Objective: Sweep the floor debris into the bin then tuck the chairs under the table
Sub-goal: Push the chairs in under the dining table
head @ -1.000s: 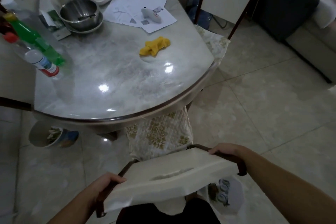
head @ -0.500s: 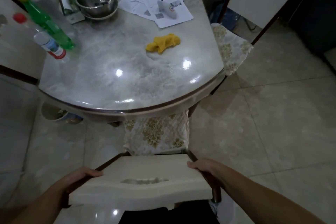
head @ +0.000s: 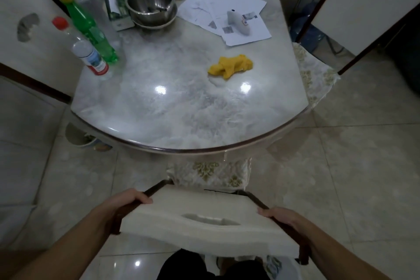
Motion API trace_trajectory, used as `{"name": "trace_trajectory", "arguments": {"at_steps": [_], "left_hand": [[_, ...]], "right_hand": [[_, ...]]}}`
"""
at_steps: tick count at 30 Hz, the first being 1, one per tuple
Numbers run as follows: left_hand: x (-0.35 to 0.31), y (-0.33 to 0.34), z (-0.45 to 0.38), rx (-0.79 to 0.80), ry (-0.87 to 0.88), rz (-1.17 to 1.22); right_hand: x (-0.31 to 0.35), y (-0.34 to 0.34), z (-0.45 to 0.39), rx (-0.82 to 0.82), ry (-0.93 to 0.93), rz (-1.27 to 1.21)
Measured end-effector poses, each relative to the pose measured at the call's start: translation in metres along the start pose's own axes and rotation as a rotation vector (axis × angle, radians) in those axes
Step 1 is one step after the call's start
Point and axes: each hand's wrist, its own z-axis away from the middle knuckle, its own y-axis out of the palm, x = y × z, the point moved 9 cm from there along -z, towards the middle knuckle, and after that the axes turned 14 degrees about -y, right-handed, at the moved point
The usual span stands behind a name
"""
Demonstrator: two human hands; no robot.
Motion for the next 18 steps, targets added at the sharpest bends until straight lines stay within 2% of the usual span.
{"name": "trace_trajectory", "arguments": {"at_steps": [5,8,11,15,18], "left_hand": [[-0.018,-0.031,-0.011,0.053,-0.026,0.046],[-0.017,-0.031,-0.021,0.076,-0.034,0.076],[-0.018,-0.012,-0.026,0.133,-0.033,0.119],[-0.033,0.013,-0.019,0.100,-0.006,0.162],[-0.034,0.028,-0.019,0.147,-0.051,0.205]], "right_hand": [[0.021,0.010,-0.014,-0.008,-0.015,-0.048],[0.037,-0.001,-0.015,-0.034,-0.039,0.032],[0.055,-0.021,-0.005,-0.058,-0.030,0.076],[0.076,-0.054,0.001,-0.072,-0.039,0.105],[0.087,-0.063,0.009,-0.056,-0.036,0.083]]}}
